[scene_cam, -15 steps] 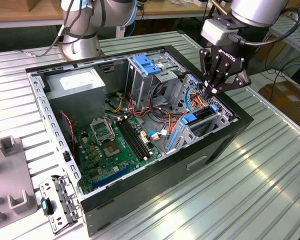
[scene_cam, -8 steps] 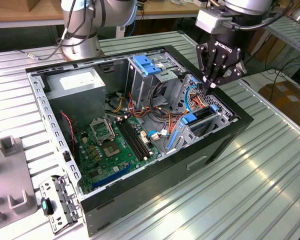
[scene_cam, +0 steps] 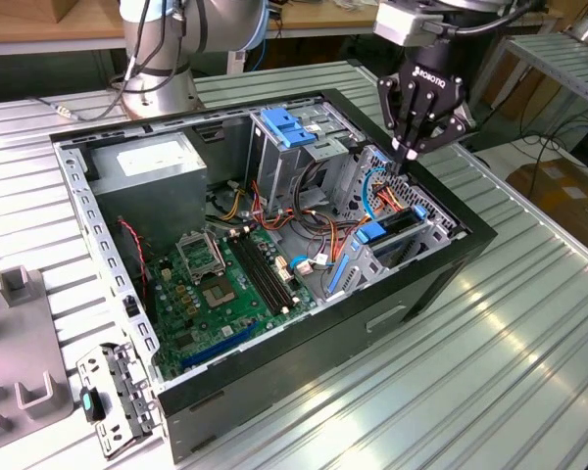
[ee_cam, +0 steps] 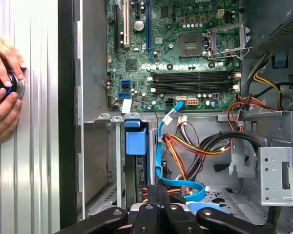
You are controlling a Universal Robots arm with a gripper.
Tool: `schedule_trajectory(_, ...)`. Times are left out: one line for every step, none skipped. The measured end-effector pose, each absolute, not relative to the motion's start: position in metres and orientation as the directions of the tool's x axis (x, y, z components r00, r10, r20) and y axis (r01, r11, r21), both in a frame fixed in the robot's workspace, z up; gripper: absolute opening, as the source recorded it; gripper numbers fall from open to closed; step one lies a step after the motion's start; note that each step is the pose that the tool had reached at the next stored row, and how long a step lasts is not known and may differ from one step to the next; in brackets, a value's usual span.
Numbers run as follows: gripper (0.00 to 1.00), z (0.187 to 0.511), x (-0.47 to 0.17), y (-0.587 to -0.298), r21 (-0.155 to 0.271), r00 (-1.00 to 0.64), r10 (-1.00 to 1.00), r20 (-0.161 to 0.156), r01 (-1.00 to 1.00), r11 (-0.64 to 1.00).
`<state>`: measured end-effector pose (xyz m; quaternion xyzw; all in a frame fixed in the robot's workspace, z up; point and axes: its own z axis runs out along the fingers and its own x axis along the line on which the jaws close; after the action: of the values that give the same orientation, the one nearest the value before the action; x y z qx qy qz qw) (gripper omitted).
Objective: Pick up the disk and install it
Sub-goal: 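Insert the second disk wire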
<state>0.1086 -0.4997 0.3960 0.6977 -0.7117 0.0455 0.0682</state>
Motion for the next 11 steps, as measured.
schedule_trajectory(0.11,0.396,0.109,-0.496,0.033,-0.017,-0.986,0.168,-0.999,0.023)
schedule_trajectory(0.11,0.397,0.11,-0.492,0.035,-0.016,-0.985,0.173,-0.999,0.023)
schedule_trajectory(0.11,0.397,0.11,-0.49,0.037,-0.016,-0.984,0.178,-0.999,0.023)
schedule_trajectory(0.11,0.397,0.111,-0.486,0.04,-0.015,-0.983,0.184,-0.999,0.023)
schedule_trajectory(0.11,0.397,0.111,-0.484,0.042,-0.015,-0.982,0.189,-0.999,0.023)
schedule_trajectory(0.11,0.397,0.111,-0.481,0.043,-0.015,-0.981,0.192,-0.999,0.024)
schedule_trajectory(0.11,0.397,0.111,-0.477,0.044,-0.015,-0.98,0.198,-0.999,0.024)
schedule_trajectory(0.11,0.397,0.111,-0.473,0.044,-0.015,-0.979,0.204,-0.999,0.024)
schedule_trajectory(0.11,0.396,0.112,-0.467,0.043,-0.014,-0.976,0.219,-0.999,0.025)
schedule_trajectory(0.11,0.395,0.112,-0.465,0.043,-0.014,-0.972,0.234,-0.999,0.025)
schedule_trajectory(0.11,0.395,0.112,-0.464,0.043,-0.014,-0.969,0.246,-0.999,0.026)
